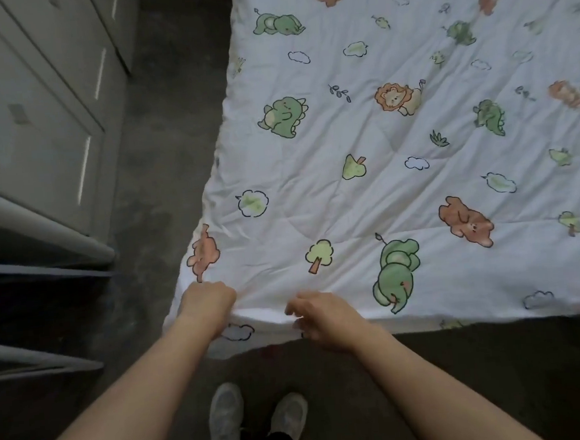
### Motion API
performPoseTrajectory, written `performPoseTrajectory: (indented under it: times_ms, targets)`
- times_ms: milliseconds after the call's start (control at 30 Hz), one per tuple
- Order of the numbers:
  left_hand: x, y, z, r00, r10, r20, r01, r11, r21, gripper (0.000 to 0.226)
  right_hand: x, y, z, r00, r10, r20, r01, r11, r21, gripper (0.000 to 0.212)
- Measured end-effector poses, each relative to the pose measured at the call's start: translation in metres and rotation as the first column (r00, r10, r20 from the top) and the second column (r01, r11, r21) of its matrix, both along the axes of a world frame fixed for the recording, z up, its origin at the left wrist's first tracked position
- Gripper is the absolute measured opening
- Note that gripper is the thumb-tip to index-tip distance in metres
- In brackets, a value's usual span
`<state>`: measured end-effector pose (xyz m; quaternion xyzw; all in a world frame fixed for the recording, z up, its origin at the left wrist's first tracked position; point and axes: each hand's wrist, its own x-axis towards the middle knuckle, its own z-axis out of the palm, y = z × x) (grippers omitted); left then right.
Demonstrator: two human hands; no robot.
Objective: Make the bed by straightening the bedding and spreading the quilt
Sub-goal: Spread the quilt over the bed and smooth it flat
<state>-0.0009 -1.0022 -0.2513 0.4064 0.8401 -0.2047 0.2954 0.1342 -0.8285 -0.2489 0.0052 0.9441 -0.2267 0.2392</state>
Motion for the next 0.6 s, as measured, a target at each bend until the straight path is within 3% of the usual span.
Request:
performPoseTrajectory:
  times_ms: [167,267,333,433,500,600]
  targets:
    - [0.002,-0.006,-0.007,0.973,0.227,0.053,-0.233,0.95,0.21,0.038,0.002,0.013,-0.008,0.999,-0.045,0.003,0.045,0.999,0.027,0.032]
    - [0.002,0.007,-0.01,0.941,0.316,0.125,-0.338,0.831,0.442,0.062,-0.005,0.018,-0.004,0.983,-0.093,-0.157,0.105,0.992,0.067,0.029]
    - [0.006,0.02,-0.009,0.923,0.311,0.227,-0.382,0.815,0.435,0.071,-0.011,0.021,-0.005,0.958,-0.153,-0.241,0.181,0.979,0.096,0.036]
    - [0.002,0.035,-0.012,0.911,0.256,0.323,-0.341,0.909,0.241,0.065,-0.027,0.035,-0.006,0.982,-0.15,-0.116,0.167,0.974,0.153,0.039]
    - [-0.005,0.044,-0.007,0.914,0.261,0.31,-0.337,0.915,0.223,0.061,-0.04,0.041,0.002,0.994,-0.099,0.039,0.091,0.978,0.186,0.028]
    - [-0.017,0.058,0.014,0.933,0.288,0.216,-0.344,0.89,0.3,0.045,-0.06,0.046,0.018,0.974,-0.22,0.057,0.207,0.962,0.178,0.033]
